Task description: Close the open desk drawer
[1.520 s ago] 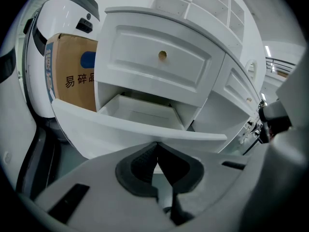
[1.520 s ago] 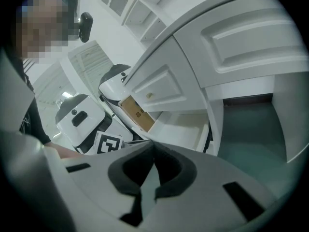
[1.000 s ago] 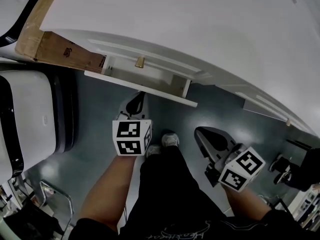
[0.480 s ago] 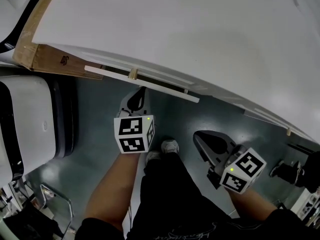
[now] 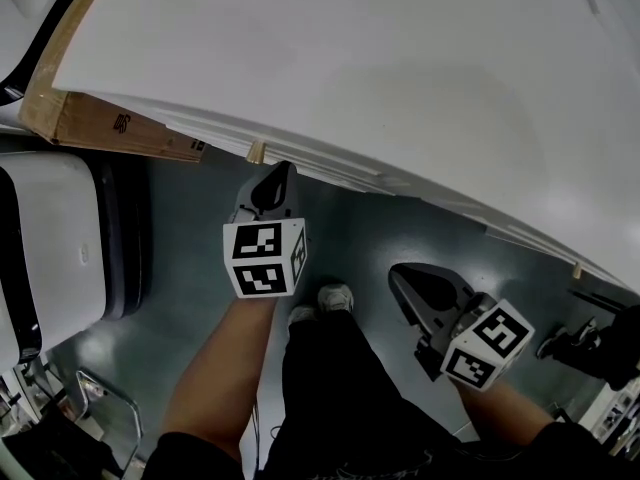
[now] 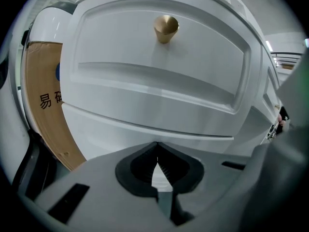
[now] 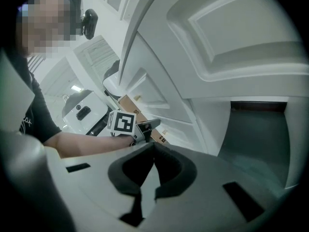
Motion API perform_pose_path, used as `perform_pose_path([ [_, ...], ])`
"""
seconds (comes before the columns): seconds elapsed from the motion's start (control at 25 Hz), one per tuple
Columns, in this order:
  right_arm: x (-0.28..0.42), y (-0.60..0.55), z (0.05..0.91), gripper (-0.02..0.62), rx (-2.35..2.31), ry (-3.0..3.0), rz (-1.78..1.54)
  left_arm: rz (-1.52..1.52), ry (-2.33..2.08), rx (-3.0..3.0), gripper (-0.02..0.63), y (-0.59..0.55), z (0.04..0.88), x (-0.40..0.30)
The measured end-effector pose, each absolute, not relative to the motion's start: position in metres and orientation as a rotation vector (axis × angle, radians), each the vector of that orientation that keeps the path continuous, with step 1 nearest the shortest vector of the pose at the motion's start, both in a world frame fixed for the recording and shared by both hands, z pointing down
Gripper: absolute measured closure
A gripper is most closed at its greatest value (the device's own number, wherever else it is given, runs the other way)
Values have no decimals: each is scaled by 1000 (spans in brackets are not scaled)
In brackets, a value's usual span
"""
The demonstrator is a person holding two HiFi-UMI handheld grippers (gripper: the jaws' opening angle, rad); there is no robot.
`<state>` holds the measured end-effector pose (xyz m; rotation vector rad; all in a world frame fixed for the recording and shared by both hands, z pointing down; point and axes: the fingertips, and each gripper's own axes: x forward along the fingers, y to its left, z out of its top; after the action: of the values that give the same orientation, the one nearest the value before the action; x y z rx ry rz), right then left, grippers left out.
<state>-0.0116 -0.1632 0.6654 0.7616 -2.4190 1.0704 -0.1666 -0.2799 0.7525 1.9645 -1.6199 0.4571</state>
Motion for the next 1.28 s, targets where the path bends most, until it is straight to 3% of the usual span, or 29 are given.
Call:
perform_pose_path([
  [0.4, -12, -157, 658, 589, 741, -2471, 1047, 470, -1594, 1966, 601, -273, 752, -169],
  [0.6, -19, -154, 619, 589, 682, -2546, 957, 441, -1491, 2011, 601, -245, 709, -162],
  [0.84, -31, -148, 533, 589, 625, -2639, 815, 382, -1353, 2074, 601, -190, 599, -142],
  [1.28, -40, -139, 307, 589, 497, -2882, 513, 171, -1227, 2405, 601, -133, 309, -93],
])
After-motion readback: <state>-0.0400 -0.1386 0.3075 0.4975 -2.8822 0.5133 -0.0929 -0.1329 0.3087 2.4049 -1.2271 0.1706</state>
